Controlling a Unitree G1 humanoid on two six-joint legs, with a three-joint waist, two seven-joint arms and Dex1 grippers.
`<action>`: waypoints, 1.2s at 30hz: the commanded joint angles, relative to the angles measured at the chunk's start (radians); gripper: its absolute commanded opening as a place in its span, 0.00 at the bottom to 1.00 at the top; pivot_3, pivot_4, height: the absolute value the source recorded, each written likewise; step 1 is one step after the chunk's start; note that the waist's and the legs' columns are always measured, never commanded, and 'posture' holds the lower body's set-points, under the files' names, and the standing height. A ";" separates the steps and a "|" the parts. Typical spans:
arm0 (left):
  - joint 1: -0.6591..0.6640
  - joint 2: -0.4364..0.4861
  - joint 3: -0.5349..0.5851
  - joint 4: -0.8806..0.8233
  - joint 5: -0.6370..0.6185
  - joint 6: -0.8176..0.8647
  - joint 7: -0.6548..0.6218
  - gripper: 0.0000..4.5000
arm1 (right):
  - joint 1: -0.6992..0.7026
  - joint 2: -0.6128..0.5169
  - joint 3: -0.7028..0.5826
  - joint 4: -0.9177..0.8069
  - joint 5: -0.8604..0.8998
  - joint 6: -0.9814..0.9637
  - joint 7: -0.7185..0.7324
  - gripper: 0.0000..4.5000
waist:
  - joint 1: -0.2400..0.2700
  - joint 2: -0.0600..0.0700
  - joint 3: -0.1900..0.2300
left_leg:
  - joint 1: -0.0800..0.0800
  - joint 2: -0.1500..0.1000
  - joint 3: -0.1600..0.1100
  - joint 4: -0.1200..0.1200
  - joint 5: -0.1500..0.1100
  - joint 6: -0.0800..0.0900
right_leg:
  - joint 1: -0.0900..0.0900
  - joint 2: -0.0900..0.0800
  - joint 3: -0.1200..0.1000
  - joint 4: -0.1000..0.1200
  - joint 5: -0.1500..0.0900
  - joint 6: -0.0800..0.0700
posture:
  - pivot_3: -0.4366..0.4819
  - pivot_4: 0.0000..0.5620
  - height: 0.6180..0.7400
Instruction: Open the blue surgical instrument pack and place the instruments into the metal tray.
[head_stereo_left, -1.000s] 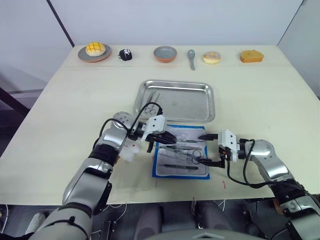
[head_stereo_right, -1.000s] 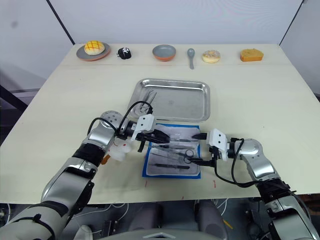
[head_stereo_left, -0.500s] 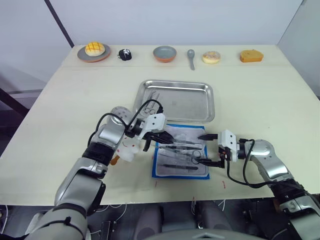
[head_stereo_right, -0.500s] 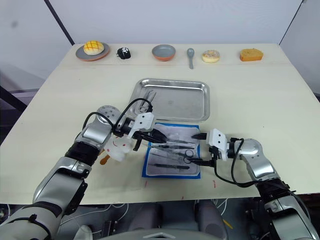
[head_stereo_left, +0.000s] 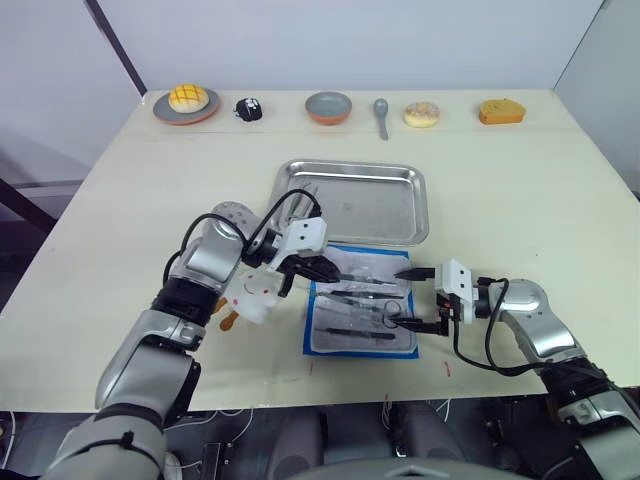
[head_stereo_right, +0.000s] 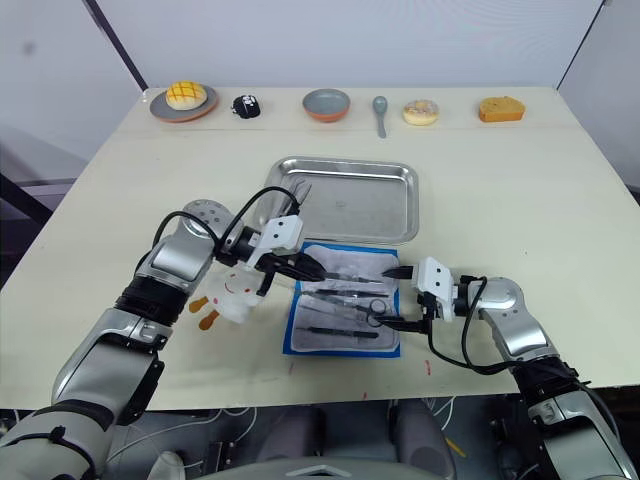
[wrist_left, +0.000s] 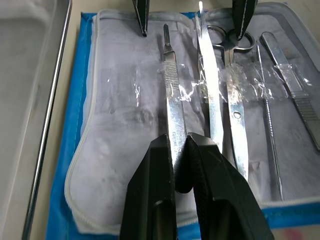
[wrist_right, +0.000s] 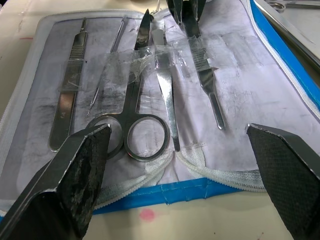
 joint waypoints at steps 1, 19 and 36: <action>-0.032 0.024 0.000 -0.051 -0.009 0.016 -0.026 0.01 | 0.042 -0.007 0.058 0.090 -0.090 0.033 -0.007 1.00 | 0.000 0.000 0.000 | 0.000 0.000 0.000 0.000 0.000 0.000 | 0.000 0.000 0.000 0.000 0.000 0.000 | 0.48 0.27 0.94; -0.070 0.252 -0.040 -0.085 -0.086 0.015 -0.096 0.01 | 0.033 -0.002 0.059 0.106 -0.094 0.024 -0.001 1.00 | -0.002 0.000 0.000 | 0.000 0.000 0.000 0.000 0.000 0.000 | 0.000 0.000 0.000 0.000 0.000 0.000 | 0.48 0.27 0.94; -0.061 0.416 0.033 -0.171 -0.404 0.187 -0.073 0.01 | 0.025 0.003 0.060 0.127 -0.099 0.010 0.007 1.00 | -0.002 0.000 0.001 | 0.000 0.000 0.000 0.000 0.000 0.000 | 0.000 0.000 0.000 0.001 0.000 0.000 | 0.48 0.27 0.94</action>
